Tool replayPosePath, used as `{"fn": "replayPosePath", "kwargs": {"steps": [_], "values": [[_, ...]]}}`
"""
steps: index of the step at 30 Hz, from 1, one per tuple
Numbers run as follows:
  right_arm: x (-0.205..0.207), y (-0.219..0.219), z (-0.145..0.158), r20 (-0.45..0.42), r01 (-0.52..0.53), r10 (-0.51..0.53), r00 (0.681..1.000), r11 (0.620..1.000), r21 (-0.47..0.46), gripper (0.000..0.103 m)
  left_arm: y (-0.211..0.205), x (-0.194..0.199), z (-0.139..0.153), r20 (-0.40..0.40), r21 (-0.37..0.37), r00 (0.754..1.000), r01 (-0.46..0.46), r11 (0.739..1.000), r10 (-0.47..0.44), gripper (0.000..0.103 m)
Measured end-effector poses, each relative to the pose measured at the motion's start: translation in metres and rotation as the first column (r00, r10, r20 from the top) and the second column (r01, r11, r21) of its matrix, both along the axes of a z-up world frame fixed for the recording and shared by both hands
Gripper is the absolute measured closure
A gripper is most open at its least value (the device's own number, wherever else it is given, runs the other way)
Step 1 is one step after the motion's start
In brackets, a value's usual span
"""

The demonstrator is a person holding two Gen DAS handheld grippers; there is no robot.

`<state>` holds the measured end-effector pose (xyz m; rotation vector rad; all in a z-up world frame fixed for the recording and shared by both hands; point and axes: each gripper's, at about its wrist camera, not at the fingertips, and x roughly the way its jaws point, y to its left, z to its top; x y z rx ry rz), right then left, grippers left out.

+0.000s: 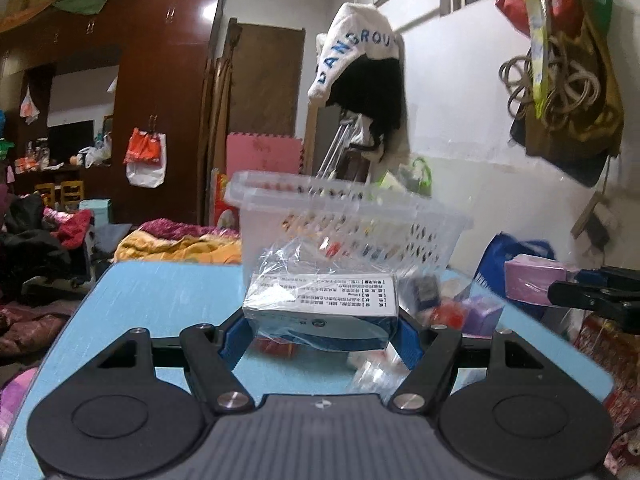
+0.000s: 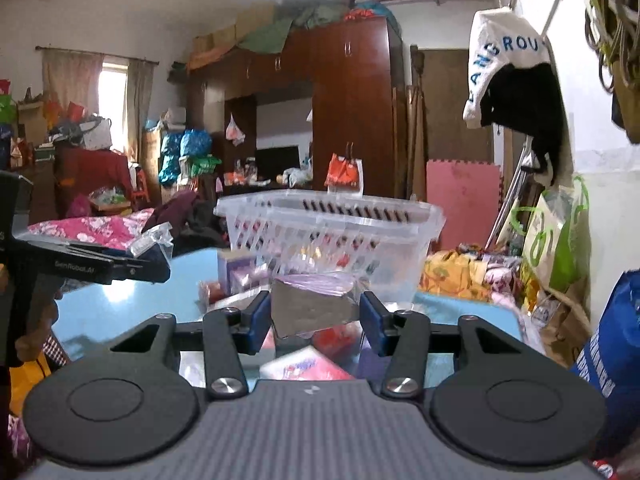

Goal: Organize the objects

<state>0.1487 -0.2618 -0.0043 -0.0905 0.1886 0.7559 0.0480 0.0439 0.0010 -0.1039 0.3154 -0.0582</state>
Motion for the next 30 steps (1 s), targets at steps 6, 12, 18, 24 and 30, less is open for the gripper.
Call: {"fn": "replayPosePath", "kwargs": {"steps": [6,12,18,24,30], "values": [[0.020,0.013,0.040,0.055,0.003,-0.003,0.998,1.000,-0.001,0.052,-0.005,0.047,0.052,0.037,0.001,0.999,0.006,1.000,-0.006,0.028],[0.071,0.052,0.076,0.068,0.007,-0.004,0.998,0.999,-0.052,0.052,-0.006,0.129,0.086,-0.031,-0.050,0.999,-0.024,0.998,0.023,0.028],[0.107,0.091,0.066,0.083,0.028,-0.013,0.996,0.984,-0.178,0.047,-0.006,0.176,0.075,-0.113,-0.046,0.992,-0.053,0.998,0.048,0.012],[0.081,0.065,0.059,0.124,0.077,-0.059,0.991,0.986,-0.146,0.002,-0.004,0.138,0.073,-0.058,-0.030,0.998,-0.030,0.999,0.028,0.000],[0.051,0.020,0.035,0.065,0.101,-0.092,0.994,0.984,-0.147,0.000,-0.005,0.065,0.046,0.033,0.012,0.999,0.013,1.000,-0.013,0.000]]}}
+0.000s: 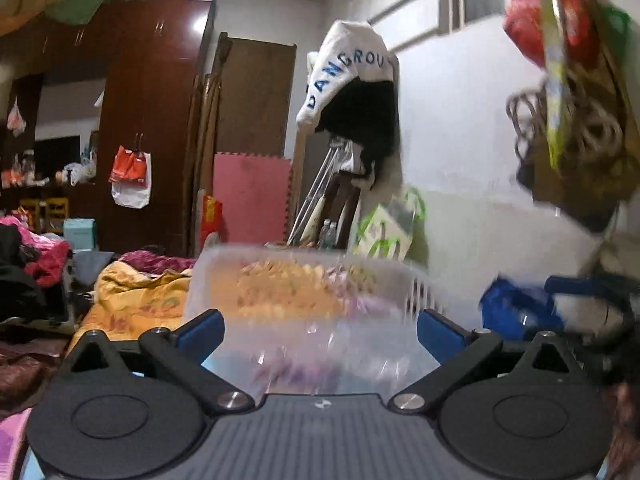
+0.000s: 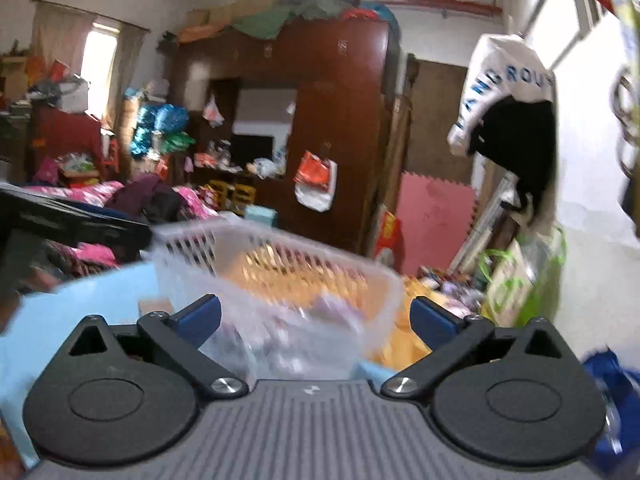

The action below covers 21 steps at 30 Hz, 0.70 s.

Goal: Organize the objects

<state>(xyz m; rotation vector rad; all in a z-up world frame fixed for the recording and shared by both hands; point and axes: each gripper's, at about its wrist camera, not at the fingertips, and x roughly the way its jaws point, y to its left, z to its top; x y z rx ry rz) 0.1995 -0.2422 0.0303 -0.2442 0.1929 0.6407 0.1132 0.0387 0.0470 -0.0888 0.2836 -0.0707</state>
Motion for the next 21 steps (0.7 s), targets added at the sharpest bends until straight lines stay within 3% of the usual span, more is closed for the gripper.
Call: {"fn": "replayPosePath", "kwargs": {"steps": [2,5,7,9,18,21], "values": [[0.009,-0.008,-0.017,-0.071,0.021,-0.021,0.997,1.000,-0.005,0.000,-0.001,-0.011,-0.020,0.000,0.046,0.998,-0.062,0.997,0.062,0.000],[0.023,-0.016,-0.044,-0.182,0.016,-0.014,0.983,1.000,0.011,0.000,0.007,0.002,-0.041,-0.064,0.075,0.988,-0.133,0.988,0.138,0.004],[0.029,-0.020,-0.055,-0.216,0.042,-0.030,0.976,0.998,0.047,0.000,0.018,0.016,-0.048,-0.119,0.034,0.983,-0.134,0.990,0.137,0.014],[0.037,-0.022,-0.058,-0.260,0.050,-0.026,0.965,0.995,0.085,0.002,0.024,0.025,-0.052,-0.150,0.005,0.982,-0.114,0.993,0.114,0.015],[0.048,-0.020,-0.071,-0.300,0.059,-0.034,0.953,0.995,0.075,0.018,0.009,0.038,-0.049,-0.157,0.024,0.983,-0.092,0.996,0.094,0.015],[0.048,-0.017,-0.077,-0.327,0.036,-0.013,0.945,0.997,0.063,0.021,0.003,0.037,-0.054,-0.142,0.070,0.983,-0.105,0.992,0.114,0.012]]}}
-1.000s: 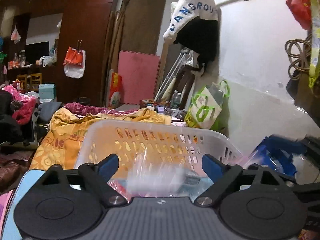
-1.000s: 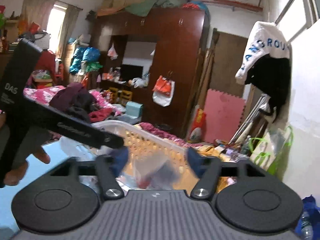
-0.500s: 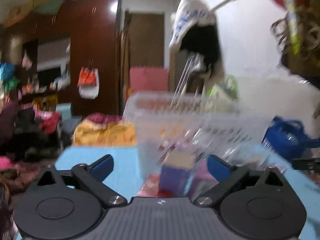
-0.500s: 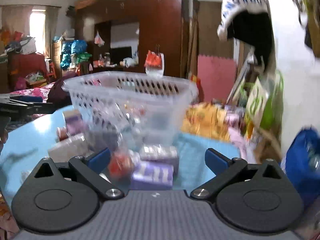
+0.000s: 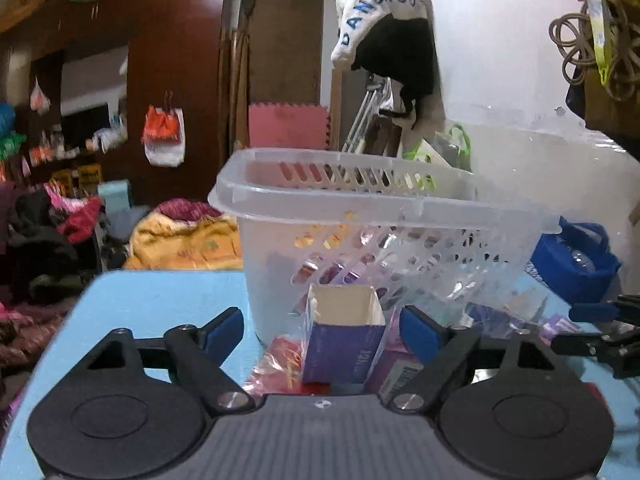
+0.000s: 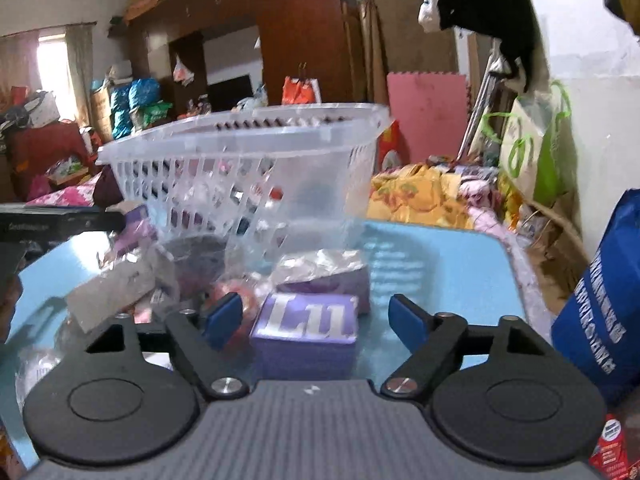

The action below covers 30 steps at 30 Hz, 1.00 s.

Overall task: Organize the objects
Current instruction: 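Grasp the purple 'Lu' box with the right tool while the left tool grasps the blue carton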

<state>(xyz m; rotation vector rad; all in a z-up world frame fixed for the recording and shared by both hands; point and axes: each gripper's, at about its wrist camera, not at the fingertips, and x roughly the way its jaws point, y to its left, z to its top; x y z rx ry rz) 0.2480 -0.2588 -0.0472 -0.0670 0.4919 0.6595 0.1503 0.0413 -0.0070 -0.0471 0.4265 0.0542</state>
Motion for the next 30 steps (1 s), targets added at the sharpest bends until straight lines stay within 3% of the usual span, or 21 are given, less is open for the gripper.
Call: {"fn": "replayPosePath", "kwargs": {"steps": [9,12,15,17,18,19,20,30], "values": [[-0.009,0.002,0.000,0.000,0.025,-0.025,1.000,1.000,-0.008,0.033,0.018,-0.005,0.000,0.018,-0.015,0.992,-0.126,0.992,0.126,0.010],[-0.011,0.006,0.001,0.017,0.041,-0.040,0.999,0.999,-0.034,0.034,0.014,0.001,-0.002,-0.007,-0.011,0.995,-0.099,0.995,0.099,0.011],[-0.009,0.007,0.001,0.013,0.059,-0.059,0.998,0.997,-0.042,0.045,0.004,0.011,-0.007,-0.040,-0.001,0.997,-0.067,0.998,0.067,0.011],[-0.008,0.003,0.003,0.014,0.075,-0.075,0.997,0.997,-0.020,0.045,0.006,0.012,-0.006,-0.036,-0.025,0.997,-0.064,0.998,0.063,0.018],[-0.008,0.002,0.003,0.011,0.074,-0.074,0.997,0.997,-0.008,0.045,0.005,0.012,-0.008,-0.037,-0.024,0.997,-0.067,0.997,0.066,0.029],[-0.008,0.002,0.003,0.007,0.073,-0.073,0.997,0.997,-0.007,0.045,0.005,0.014,-0.010,-0.048,-0.010,0.996,-0.075,0.997,0.074,0.049],[-0.007,0.003,0.003,0.002,0.071,-0.071,0.997,0.997,-0.013,0.045,0.004,0.016,-0.012,-0.068,0.002,0.995,-0.077,0.997,0.077,0.059],[-0.004,0.015,-0.002,-0.012,0.089,-0.090,0.996,0.991,-0.102,0.046,-0.002,0.009,-0.018,-0.062,0.031,0.997,-0.053,0.998,0.055,0.060]]}}
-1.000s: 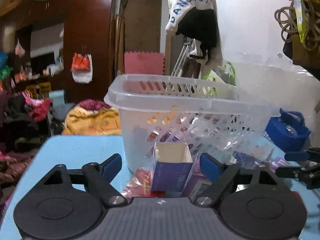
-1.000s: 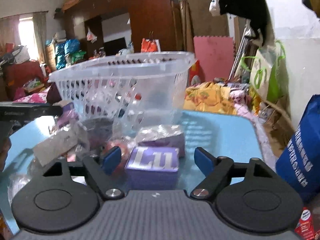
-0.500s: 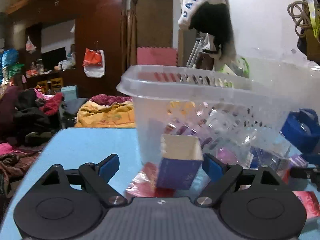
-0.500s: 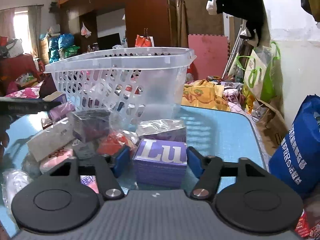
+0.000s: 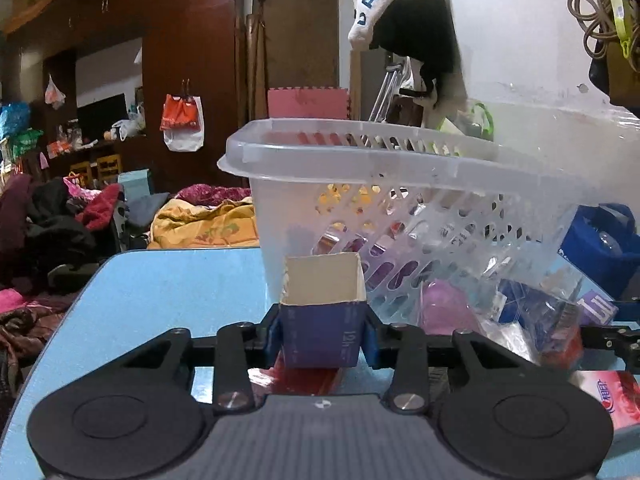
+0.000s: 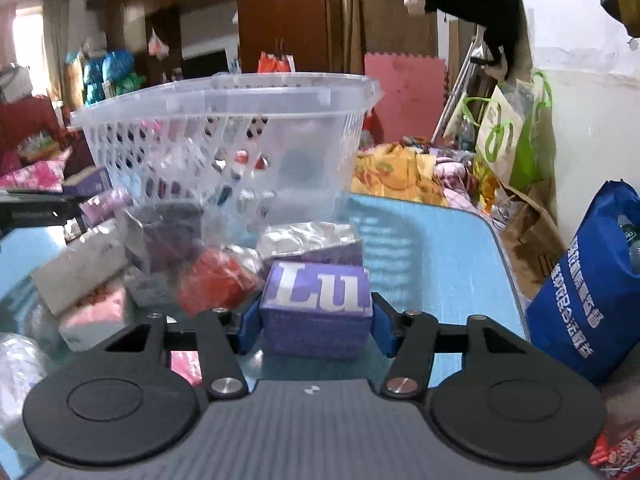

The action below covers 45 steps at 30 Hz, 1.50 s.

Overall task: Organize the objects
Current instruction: 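Grasp the purple 'Lu' box with the right tool while the left tool grasps the blue carton, then carry the Lu box and blue carton over the basket and release both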

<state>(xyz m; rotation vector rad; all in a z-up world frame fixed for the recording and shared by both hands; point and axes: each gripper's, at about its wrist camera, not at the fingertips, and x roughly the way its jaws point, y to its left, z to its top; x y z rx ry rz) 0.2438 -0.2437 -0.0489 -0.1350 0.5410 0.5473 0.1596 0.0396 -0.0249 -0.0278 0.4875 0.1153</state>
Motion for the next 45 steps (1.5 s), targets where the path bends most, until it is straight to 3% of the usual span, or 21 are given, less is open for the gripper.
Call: {"fn": "replayPosePath", "kwargs": {"steps": [3,12,17,21,26,30,38,45], "values": [[-0.009,-0.002,0.003,0.053,0.010,-0.010,0.999,1.000,0.004,0.046,0.002,-0.004,0.003,0.019,-0.017,1.000,-0.003,1.000,0.004,0.060],[-0.032,-0.014,0.013,0.205,0.012,-0.029,0.978,0.996,0.086,0.046,0.016,-0.055,0.014,0.204,-0.121,0.979,0.041,0.992,-0.015,0.060],[-0.032,-0.012,0.016,0.208,0.002,-0.022,0.978,0.995,0.098,0.046,0.016,-0.065,0.012,0.227,-0.107,0.973,0.068,0.992,-0.042,0.060],[-0.038,-0.009,0.016,0.236,-0.014,-0.007,0.972,0.996,0.087,0.046,0.020,-0.058,0.008,0.217,-0.144,0.974,0.104,0.984,-0.071,0.060],[-0.043,-0.016,0.017,0.262,-0.075,0.036,0.964,0.988,0.137,0.046,0.011,-0.068,0.007,0.263,-0.086,0.958,0.139,0.987,-0.112,0.060],[-0.048,-0.017,0.017,0.294,-0.098,0.050,0.954,0.984,0.151,0.046,0.002,-0.068,0.004,0.244,-0.049,0.961,0.144,0.988,-0.128,0.060],[-0.046,-0.021,0.019,0.301,-0.116,0.057,0.952,0.976,0.183,0.046,0.011,-0.075,0.004,0.273,-0.097,0.950,0.185,0.978,-0.152,0.060],[-0.053,-0.026,0.019,0.347,-0.119,0.039,0.937,0.970,0.213,0.046,0.006,-0.083,0.007,0.312,-0.066,0.939,0.174,0.982,-0.146,0.060]]}}
